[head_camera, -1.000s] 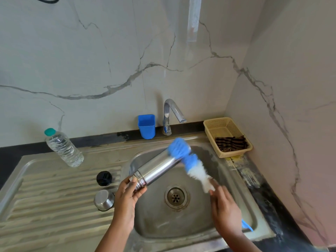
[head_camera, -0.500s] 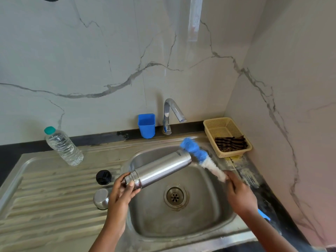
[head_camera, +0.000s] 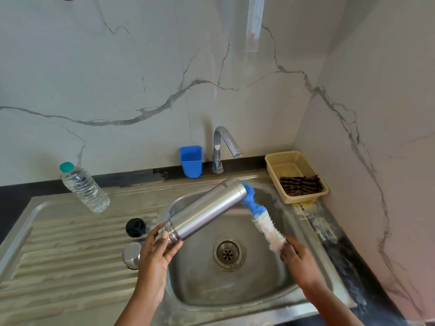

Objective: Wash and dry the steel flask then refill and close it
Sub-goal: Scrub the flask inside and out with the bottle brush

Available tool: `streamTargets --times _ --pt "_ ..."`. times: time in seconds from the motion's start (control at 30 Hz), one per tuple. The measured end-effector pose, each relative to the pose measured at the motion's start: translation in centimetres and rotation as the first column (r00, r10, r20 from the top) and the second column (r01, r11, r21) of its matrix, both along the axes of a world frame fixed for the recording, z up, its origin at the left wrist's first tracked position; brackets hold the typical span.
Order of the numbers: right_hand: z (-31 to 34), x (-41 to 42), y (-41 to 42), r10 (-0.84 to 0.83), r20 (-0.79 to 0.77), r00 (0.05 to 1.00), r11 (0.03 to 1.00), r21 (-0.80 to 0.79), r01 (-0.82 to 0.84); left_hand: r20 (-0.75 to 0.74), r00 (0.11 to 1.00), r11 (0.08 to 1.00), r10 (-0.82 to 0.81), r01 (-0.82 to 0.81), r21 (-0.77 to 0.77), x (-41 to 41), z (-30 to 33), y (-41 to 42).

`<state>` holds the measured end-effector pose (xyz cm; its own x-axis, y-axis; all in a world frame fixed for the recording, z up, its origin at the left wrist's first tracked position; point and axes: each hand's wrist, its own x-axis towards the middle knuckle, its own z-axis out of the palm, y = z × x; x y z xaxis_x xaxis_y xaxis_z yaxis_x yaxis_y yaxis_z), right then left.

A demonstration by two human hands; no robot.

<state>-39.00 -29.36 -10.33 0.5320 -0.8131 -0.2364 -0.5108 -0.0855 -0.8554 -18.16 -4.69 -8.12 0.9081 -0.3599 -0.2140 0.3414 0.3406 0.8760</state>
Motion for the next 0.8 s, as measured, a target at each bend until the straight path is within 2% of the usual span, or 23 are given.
streamTargets --times 0.1,0.17,0.23,0.3,0.37,0.47,0.53,0.57,0.7,0.8 --pt "0.0 -0.9 0.5 -0.003 0.008 1.000 1.000 0.011 0.003 0.206 0.978 0.985 -0.019 -0.017 0.173 0.4 0.3 -0.2" --pt "1.0 -0.8 1.1 0.029 -0.011 1.000 0.999 -0.029 -0.029 0.354 0.930 0.943 -0.104 -0.022 0.333 0.8 0.2 -0.1" --pt "2.3 -0.3 1.9 0.116 -0.077 0.990 0.982 -0.138 -0.126 0.440 0.872 0.872 -0.213 -0.033 0.489 0.7 0.2 -0.1" --pt "3.4 0.3 2.8 0.144 -0.117 0.983 0.948 -0.267 -0.170 0.479 0.828 0.811 -0.291 -0.052 0.582 0.2 0.5 -0.6" --pt "4.1 0.4 3.9 0.163 -0.076 0.984 0.913 -0.366 -0.180 0.500 0.799 0.780 -0.335 -0.063 0.623 -0.1 1.0 -1.0" --pt "4.5 0.1 4.9 0.280 -0.024 0.960 0.837 -0.483 -0.256 0.496 0.783 0.742 -0.375 -0.066 0.667 -0.1 1.7 -1.4" --pt "4.1 0.0 5.2 0.342 -0.062 0.938 0.754 -0.577 -0.314 0.490 0.780 0.750 -0.390 -0.041 0.661 0.0 2.2 -1.6" --pt "3.8 0.0 5.3 0.338 -0.092 0.937 0.729 -0.604 -0.322 0.488 0.781 0.759 -0.389 -0.028 0.651 0.0 2.4 -1.6" --pt "3.3 0.7 5.5 0.198 -0.117 0.973 0.750 -0.621 -0.228 0.514 0.766 0.757 -0.386 -0.056 0.651 -0.3 2.9 -1.4" --pt "3.4 0.7 5.9 0.257 -0.131 0.958 0.689 -0.670 -0.276 0.520 0.761 0.762 -0.388 -0.053 0.645 -0.4 2.9 -1.2"
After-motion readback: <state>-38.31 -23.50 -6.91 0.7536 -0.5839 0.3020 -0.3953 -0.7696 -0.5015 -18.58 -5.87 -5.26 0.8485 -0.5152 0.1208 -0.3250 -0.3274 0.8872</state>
